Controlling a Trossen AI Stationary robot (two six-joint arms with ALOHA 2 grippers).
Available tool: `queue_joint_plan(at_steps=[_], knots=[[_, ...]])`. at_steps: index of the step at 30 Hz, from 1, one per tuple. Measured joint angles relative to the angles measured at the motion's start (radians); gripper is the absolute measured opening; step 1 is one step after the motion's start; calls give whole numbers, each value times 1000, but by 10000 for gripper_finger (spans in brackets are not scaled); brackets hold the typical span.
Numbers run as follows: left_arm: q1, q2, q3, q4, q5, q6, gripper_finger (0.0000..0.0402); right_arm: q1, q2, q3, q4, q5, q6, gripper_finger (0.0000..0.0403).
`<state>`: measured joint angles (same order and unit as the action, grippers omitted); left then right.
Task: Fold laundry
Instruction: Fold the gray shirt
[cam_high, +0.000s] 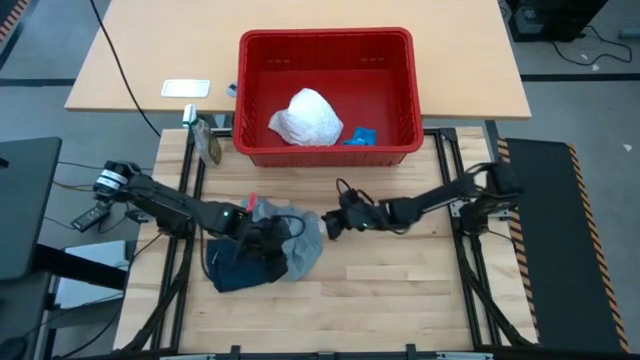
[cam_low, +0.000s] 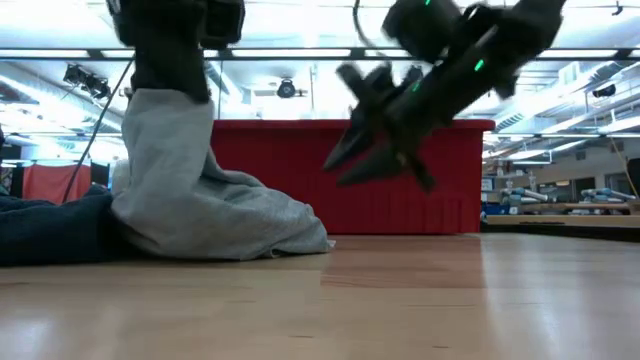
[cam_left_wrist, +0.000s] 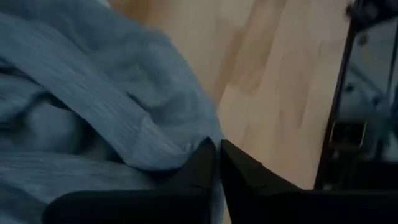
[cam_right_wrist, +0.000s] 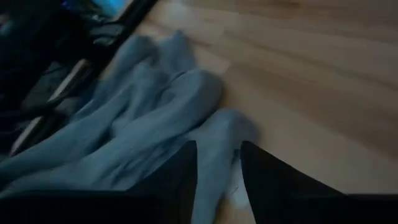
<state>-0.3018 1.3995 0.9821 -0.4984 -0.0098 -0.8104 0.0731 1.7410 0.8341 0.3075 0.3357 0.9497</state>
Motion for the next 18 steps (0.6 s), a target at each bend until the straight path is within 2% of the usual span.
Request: queue_joint_plan(at_steps=[6,10,18], knots=[[60,-76,0,-11,-96,-42,101,-110,132,0,207,-251,-33,143],[126,-91,0,-21,-169,-35,138,-145,180,0,215,-301,-26,140],[219,42,-52,72,-122,-26,153,-145,187,-1,225,-418,-60,123]])
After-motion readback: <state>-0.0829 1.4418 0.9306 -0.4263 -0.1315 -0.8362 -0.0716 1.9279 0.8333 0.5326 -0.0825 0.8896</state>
